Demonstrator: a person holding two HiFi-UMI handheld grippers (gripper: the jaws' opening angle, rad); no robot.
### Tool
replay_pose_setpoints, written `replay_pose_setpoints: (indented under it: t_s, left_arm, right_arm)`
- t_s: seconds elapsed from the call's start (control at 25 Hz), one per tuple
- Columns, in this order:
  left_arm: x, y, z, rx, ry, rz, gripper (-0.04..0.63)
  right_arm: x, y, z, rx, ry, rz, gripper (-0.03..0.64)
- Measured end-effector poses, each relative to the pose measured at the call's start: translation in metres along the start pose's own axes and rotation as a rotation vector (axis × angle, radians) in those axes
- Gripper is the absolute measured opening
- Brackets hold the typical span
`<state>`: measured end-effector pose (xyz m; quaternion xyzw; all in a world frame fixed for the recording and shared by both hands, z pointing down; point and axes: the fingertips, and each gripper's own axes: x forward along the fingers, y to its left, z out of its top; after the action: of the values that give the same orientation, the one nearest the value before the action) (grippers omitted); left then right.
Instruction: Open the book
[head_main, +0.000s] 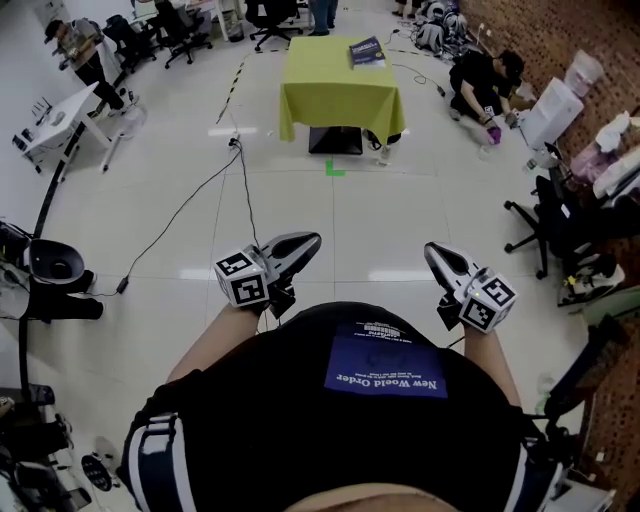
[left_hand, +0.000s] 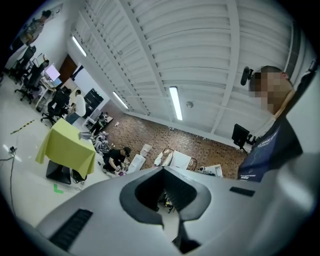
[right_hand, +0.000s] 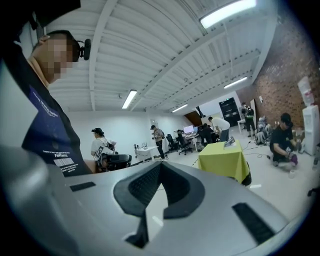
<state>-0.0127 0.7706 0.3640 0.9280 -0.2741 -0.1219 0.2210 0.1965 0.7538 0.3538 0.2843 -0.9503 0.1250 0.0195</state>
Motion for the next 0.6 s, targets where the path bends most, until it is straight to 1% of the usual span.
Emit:
replay_pose_setpoints:
  t_s: [0.12, 0.2, 0.28, 0.44, 0.6]
  left_arm:
    - [-0.005, 0.047, 0.032, 0.025, 0.01, -0.022, 0.006]
    - [-0.003, 0.074, 0.047, 0.035, 0.016, -0.024, 0.006]
    - [0.001, 0.095, 0.06, 0.034, 0.011, -0.017, 0.006]
    - [0.014, 0.129, 0.074, 0.017, -0.002, 0.005, 0.006]
    - [0.036, 0.164, 0.079, 0.003, 0.001, 0.055, 0.006]
  right_arm:
    - [0.049, -0.016, 0.022, -0.009, -0.026, -0.027, -0.012]
    - [0.076, -0.027, 0.031, -0.001, -0.037, -0.026, -0.012]
    - [0.097, -0.037, 0.035, -0.009, -0.028, -0.017, -0.012]
    - [0.126, -0.072, 0.041, 0.015, -0.015, -0.007, -0.012]
    - [0.153, -0.113, 0.047, 0.025, -0.011, 0.028, -0.012]
